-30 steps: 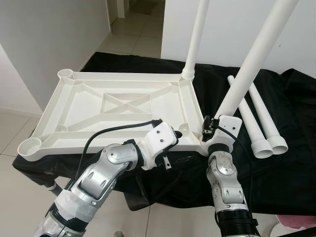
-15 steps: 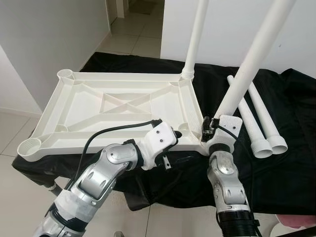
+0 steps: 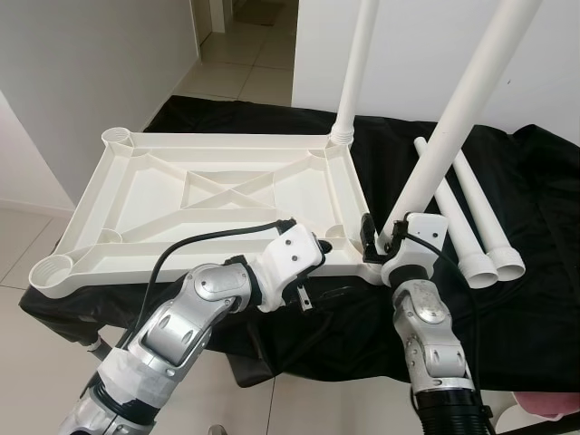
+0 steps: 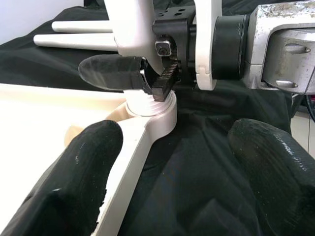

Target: Building children table

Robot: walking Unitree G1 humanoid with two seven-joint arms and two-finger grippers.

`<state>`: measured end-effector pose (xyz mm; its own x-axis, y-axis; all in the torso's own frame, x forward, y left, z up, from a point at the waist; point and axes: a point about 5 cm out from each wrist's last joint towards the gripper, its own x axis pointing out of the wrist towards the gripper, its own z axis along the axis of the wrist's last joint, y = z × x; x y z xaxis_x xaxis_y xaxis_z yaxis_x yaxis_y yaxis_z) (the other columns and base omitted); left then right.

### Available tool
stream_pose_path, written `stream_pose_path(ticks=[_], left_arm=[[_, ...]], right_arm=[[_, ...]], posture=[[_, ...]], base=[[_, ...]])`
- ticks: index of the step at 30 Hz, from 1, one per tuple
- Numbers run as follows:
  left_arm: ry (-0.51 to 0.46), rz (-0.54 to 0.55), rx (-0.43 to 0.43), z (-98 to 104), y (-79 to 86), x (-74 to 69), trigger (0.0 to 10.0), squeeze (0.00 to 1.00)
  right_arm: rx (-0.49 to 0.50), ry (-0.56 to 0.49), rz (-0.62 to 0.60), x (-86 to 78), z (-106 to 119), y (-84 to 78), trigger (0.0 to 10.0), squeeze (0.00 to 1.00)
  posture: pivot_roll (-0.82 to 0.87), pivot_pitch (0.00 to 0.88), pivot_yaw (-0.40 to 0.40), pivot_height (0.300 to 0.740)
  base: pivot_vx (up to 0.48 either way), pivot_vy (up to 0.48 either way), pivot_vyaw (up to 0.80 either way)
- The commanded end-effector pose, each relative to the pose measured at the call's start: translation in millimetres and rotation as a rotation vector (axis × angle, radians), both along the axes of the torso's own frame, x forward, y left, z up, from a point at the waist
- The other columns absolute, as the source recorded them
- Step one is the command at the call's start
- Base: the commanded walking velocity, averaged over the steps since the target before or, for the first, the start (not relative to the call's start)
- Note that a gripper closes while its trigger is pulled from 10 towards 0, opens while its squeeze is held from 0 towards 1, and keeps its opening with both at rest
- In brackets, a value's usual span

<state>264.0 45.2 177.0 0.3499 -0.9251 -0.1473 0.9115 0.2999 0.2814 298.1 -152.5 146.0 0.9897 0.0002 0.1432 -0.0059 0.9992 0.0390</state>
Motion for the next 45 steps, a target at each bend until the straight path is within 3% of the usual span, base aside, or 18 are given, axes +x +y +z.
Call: stream_pose_path(ticks=[1,10,13,21,22,23,24,26,35,36,37,38,39,45], left_arm=[[-0.003,-0.026,0.015,-1,-0.7,0.7,10.0,0.0],[-0.015,-0.024,0.014,2,-1.0,5.8,10.0,0.0],[-0.024,-0.029,0.021,4,0.0,10.1,10.0,0.0],[-0.03,-0.04,0.018,6,-2.3,11.3,10.0,0.0],[-0.03,-0.042,0.018,7,-2.2,11.4,10.0,0.0],[-0.03,-0.042,0.018,7,-2.2,11.4,10.0,0.0],[-0.031,-0.043,0.018,7,-1.8,11.7,10.0,0.0],[-0.032,-0.043,0.018,7,-1.6,12.0,10.0,0.0],[-0.031,-0.036,0.018,7,0.4,12.8,10.0,0.0],[-0.03,-0.036,0.017,7,0.3,12.4,10.0,0.0],[-0.03,-0.036,0.017,7,0.3,12.4,10.0,0.0],[-0.029,-0.035,0.016,6,0.3,12.3,10.0,0.0],[-0.029,-0.036,0.016,6,0.3,12.2,10.0,0.0],[-0.028,-0.036,0.014,6,-0.1,12.7,10.0,0.0]], right_arm=[[-0.014,0.003,0.053,1.6,-4,2.2,10.0,0.0],[-0.051,-0.006,0.171,7.4,-4,-6.7,10.0,0.0],[-0.104,-0.009,0.306,11.8,-2,-13.5,10.0,0.0],[-0.138,0.006,0.404,15.6,-4,-17.5,10.0,0.0],[-0.143,0.014,0.412,16.3,-7,-18.2,3.7,0.0],[-0.143,0.014,0.412,16.3,-7,-18.2,3.7,0.0],[-0.14,0.022,0.425,16.0,-10,-17.8,0.3,0.0],[-0.136,0.021,0.436,15.7,-11,-17.5,0.0,0.0],[-0.112,0.042,0.472,12.3,-17,-19.8,0.0,0.0],[-0.11,0.045,0.473,11.9,-18,-20.6,1.3,0.0],[-0.11,0.045,0.473,11.9,-18,-20.6,1.3,0.0],[-0.113,0.047,0.469,12.0,-18,-21.5,8.0,0.0],[-0.113,0.045,0.468,12.2,-18,-22.0,10.0,0.0],[-0.119,0.045,0.386,14.4,-16,-27.1,10.0,0.0]], posture=[[-0.06,0.017,-0.002,0.74],[-0.06,0.009,0.016,0.74],[-0.07,0.008,0.039,0.74],[-0.08,0.007,0.048,0.74],[-0.08,0.008,0.05,0.74],[-0.08,0.008,0.05,0.74],[-0.08,0.01,0.051,0.74],[-0.08,0.01,0.051,0.74],[-0.08,0.025,0.046,0.74],[-0.08,0.026,0.044,0.74],[-0.08,0.026,0.044,0.74],[-0.08,0.026,0.044,0.74],[-0.08,0.027,0.043,0.74],[-0.08,0.03,0.043,0.74]], base=[[0.0,0.0,0.0],[0.0,0.0,0.0],[0.0,0.0,0.0],[0.0,0.0,0.0],[0.0,0.0,0.0],[0.0,0.0,0.0],[0.0,0.0,0.0],[0.0,0.0,0.0],[0.0,0.0,0.0],[0.0,0.0,0.0],[0.0,0.0,0.0],[0.0,0.0,0.0],[0.0,0.0,0.0],[0.0,0.0,0.0]])
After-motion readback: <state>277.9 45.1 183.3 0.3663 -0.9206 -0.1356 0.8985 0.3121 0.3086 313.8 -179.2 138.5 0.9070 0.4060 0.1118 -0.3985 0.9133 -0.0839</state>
